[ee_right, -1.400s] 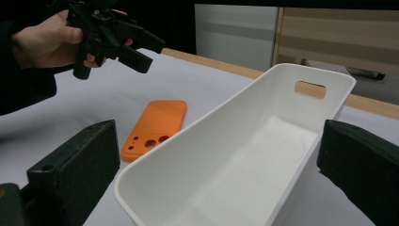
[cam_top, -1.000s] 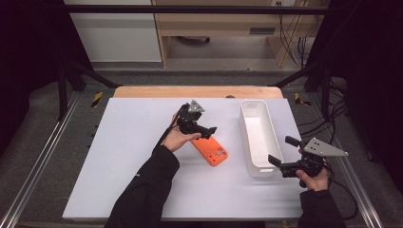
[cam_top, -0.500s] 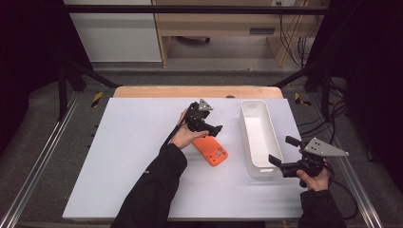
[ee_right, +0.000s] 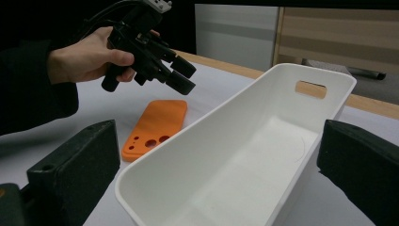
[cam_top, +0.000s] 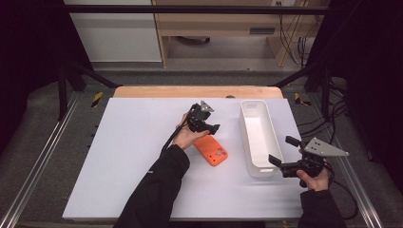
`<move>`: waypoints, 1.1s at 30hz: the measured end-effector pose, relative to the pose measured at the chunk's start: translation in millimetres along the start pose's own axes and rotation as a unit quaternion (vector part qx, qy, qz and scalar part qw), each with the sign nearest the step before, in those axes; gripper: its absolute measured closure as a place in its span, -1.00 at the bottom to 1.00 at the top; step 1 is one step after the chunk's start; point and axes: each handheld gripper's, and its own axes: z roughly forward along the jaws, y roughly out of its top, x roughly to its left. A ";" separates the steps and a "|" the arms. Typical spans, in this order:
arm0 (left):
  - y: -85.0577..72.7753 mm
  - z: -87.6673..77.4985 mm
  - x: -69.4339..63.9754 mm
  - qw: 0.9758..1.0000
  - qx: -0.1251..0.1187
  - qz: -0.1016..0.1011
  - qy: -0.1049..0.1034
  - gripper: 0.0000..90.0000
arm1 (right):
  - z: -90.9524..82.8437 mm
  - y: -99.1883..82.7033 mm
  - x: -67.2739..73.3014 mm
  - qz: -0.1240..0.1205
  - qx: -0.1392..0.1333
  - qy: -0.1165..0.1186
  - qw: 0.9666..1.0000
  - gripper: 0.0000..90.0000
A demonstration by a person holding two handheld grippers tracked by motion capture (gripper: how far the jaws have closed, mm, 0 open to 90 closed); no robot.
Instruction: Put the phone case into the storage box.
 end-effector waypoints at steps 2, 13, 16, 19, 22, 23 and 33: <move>-0.7 1.5 -0.3 1.000 0.003 0.001 0.000 -0.11 | -0.1 0.0 -0.1 0.000 -0.001 0.000 1.000 -0.99; -5.1 10.0 -2.3 1.000 0.027 0.006 -0.005 0.38 | 0.3 -0.3 0.0 -0.001 0.001 0.000 1.000 -0.99; -7.5 11.9 -1.1 0.999 0.033 0.005 -0.004 0.53 | 0.3 -0.3 -0.1 -0.001 0.001 0.000 1.000 -0.99; -9.5 13.2 0.5 0.999 0.035 0.003 -0.002 0.67 | 0.2 -0.3 -0.2 -0.001 0.000 -0.001 1.000 -0.99; -10.8 14.5 2.3 0.999 0.040 -0.001 -0.002 0.77 | 0.2 -0.3 -0.1 -0.001 0.000 -0.001 1.000 -0.99; -11.1 15.1 2.6 0.999 0.039 -0.002 0.000 0.80 | 0.2 -0.3 -0.1 -0.001 0.000 -0.001 1.000 -0.99; -13.8 21.9 3.6 0.999 0.045 -0.007 0.009 0.99 | -0.4 0.0 -0.2 -0.001 -0.001 0.000 1.000 -0.99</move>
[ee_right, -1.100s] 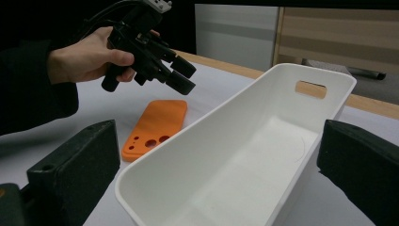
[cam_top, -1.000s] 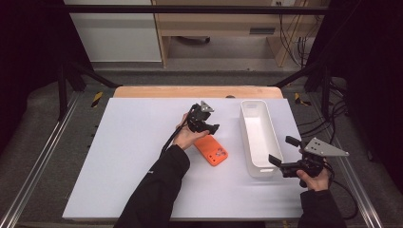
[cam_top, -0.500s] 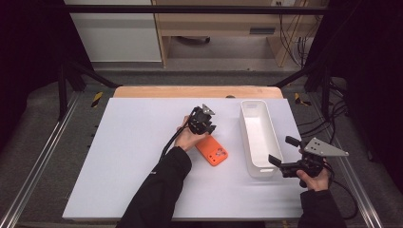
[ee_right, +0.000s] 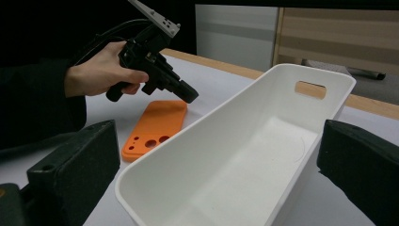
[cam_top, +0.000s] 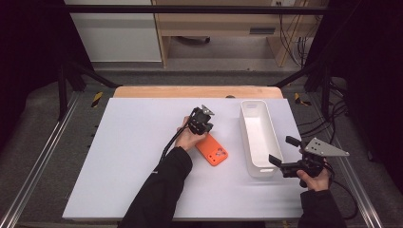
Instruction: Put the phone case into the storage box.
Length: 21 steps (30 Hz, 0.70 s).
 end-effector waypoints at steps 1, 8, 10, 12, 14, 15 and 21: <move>-0.5 1.3 0.9 1.000 0.004 -0.001 0.001 0.99 | 0.0 0.0 0.1 0.000 0.000 0.001 1.000 -0.99; -4.3 8.6 2.5 1.000 0.016 -0.001 0.004 0.99 | 0.3 0.0 0.4 0.001 0.000 0.001 1.000 -0.99; -5.2 9.9 3.3 1.000 0.018 0.001 0.006 0.99 | 0.6 -0.2 0.5 0.000 0.001 0.001 1.000 -0.99; -5.5 10.5 3.3 1.000 0.019 0.002 0.008 0.99 | 0.7 -0.3 0.4 0.000 0.002 0.000 1.000 -0.99; -5.9 11.0 3.5 1.000 0.023 0.010 0.012 0.99 | 0.7 -0.2 0.5 0.001 0.001 0.001 1.000 -0.99; -6.0 11.2 3.3 1.000 0.023 0.013 0.013 0.99 | 0.8 -0.3 0.4 0.001 0.001 0.001 1.000 -0.99; -6.0 10.5 1.3 0.999 0.028 0.026 0.020 0.99 | 0.0 -0.1 0.1 0.000 0.000 0.001 1.000 -0.99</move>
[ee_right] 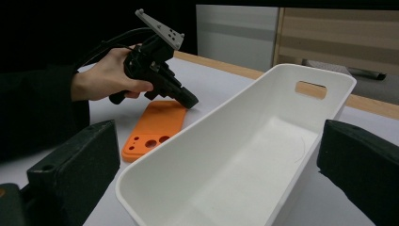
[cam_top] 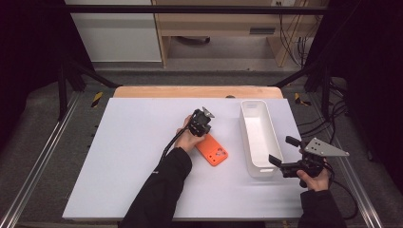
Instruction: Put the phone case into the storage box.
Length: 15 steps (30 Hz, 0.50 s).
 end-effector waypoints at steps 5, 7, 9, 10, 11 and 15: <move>-3.3 -3.5 1.9 1.000 0.004 0.000 -0.004 0.99 | 0.4 0.0 0.5 0.000 0.001 0.001 1.000 -0.99; -5.8 -5.5 3.0 1.000 0.004 -0.002 -0.005 0.99 | 0.5 0.2 0.5 0.000 0.001 0.001 1.000 -0.99; -7.2 -6.5 3.3 1.000 0.003 -0.002 -0.006 0.99 | 0.5 0.2 0.6 0.001 0.000 0.001 1.000 -0.99; -10.1 -8.8 3.8 1.000 0.003 -0.005 -0.009 0.99 | 0.5 0.2 0.4 0.000 0.000 0.001 1.000 -0.99; -10.1 -8.8 3.8 1.000 0.003 -0.005 -0.009 0.99 | 0.5 0.2 0.4 0.000 0.000 0.001 1.000 -0.99; -15.0 -13.2 3.9 1.000 0.003 -0.005 -0.011 1.00 | 0.9 0.2 0.7 0.000 0.000 0.001 1.000 -0.99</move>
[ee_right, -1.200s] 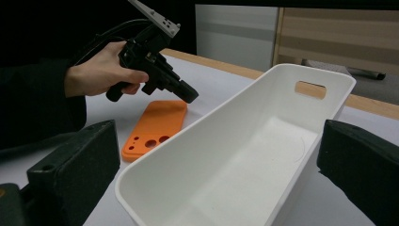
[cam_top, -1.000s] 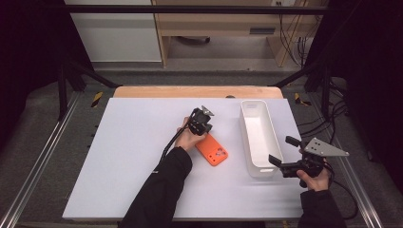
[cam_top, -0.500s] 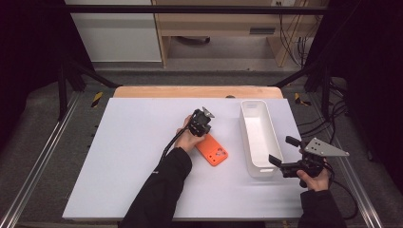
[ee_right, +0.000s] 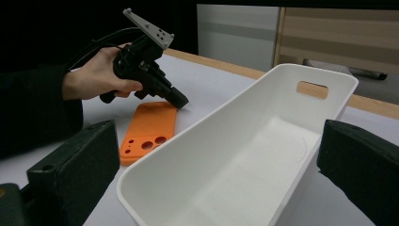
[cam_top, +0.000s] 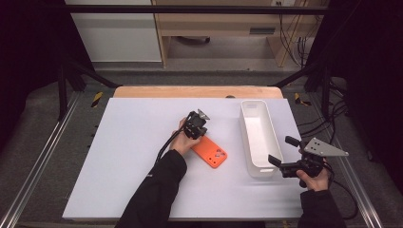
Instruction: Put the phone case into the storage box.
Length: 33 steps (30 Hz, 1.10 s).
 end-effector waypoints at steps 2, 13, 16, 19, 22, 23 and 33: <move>-2.7 -2.6 -0.2 1.000 0.001 0.001 -0.001 1.00 | 0.0 0.0 -0.1 -0.001 0.000 0.000 1.000 -0.99; -19.4 -17.3 -0.3 1.000 0.004 -0.002 -0.009 1.00 | 0.9 -0.1 0.3 -0.002 0.002 0.000 1.000 -0.99; -22.5 -20.2 -1.2 1.000 0.005 0.000 -0.007 1.00 | 0.5 0.2 0.4 -0.001 0.002 0.000 1.000 -0.99; -25.2 -23.6 -2.3 1.000 0.010 0.004 -0.005 1.00 | 0.2 0.3 0.2 -0.001 0.002 0.000 1.000 -0.99; -28.8 -26.9 -3.5 1.000 0.011 0.003 -0.005 1.00 | 0.2 0.4 0.3 -0.001 0.002 0.000 1.000 -0.99; -30.0 -28.1 -3.5 1.000 0.012 0.004 -0.006 1.00 | 0.2 0.4 0.3 -0.001 0.002 0.000 1.000 -0.99; -43.4 -40.6 -7.6 1.000 0.015 0.007 -0.012 1.00 | 0.3 0.5 0.5 -0.002 0.003 0.001 1.000 -0.99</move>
